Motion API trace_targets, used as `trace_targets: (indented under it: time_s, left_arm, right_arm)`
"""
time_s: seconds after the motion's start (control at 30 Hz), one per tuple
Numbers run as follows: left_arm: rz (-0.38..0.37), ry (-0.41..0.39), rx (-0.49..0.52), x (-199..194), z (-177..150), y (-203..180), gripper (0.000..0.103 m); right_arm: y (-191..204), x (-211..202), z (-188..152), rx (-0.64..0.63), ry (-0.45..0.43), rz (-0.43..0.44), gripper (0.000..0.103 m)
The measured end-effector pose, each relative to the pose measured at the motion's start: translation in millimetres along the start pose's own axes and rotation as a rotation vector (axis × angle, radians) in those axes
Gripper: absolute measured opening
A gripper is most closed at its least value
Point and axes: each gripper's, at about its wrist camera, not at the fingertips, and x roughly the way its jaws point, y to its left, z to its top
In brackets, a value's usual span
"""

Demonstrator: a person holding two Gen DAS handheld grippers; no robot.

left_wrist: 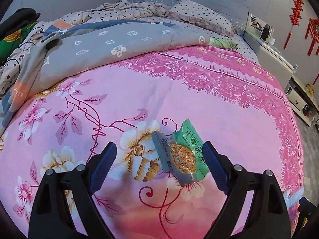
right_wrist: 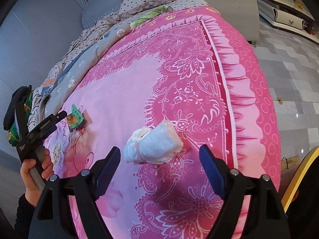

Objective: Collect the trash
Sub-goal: 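Grasp the green snack packet with the left tool while the right tool grasps the white tissue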

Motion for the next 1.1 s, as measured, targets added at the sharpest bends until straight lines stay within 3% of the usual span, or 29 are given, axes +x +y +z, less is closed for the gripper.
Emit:
trace_targets:
  time_s: [0.13, 0.23, 0.4, 0.63, 0.77, 1.1]
  left_arm:
    - [-0.029, 0.014, 0.022, 15.8, -0.1, -12.1, 0.083]
    - [-0.034, 0.022, 0.07, 25.0, -1.4, -25.8, 0.075]
    - [-0.036, 0.038, 0.172, 39.4, -8.7, -52.0, 0.061]
    - [-0.024, 0.044, 0.218, 54.8, -13.9, -63.1, 0.037]
    - [-0.009, 0.019, 0.234, 49.8, -15.9, -64.5, 0.031]
    - [-0.083, -0.026, 0.189, -0.3, -19.2, -53.6, 0.026]
  right_arm:
    - [6.3, 12.8, 4.1, -0.028, 0.001, -0.016, 0.078]
    - [10.5, 22.7, 5.5, -0.041, 0.015, -0.017, 0.076]
    - [20.1, 32.9, 2.4, -0.084, 0.022, -0.046, 0.066]
    - [33.9, 44.9, -4.1, -0.143, 0.055, -0.033, 0.041]
    - [40.9, 44.4, -7.5, -0.178, 0.046, -0.03, 0.032]
    - [32.8, 19.5, -7.2, -0.119, 0.043, 0.028, 0.03]
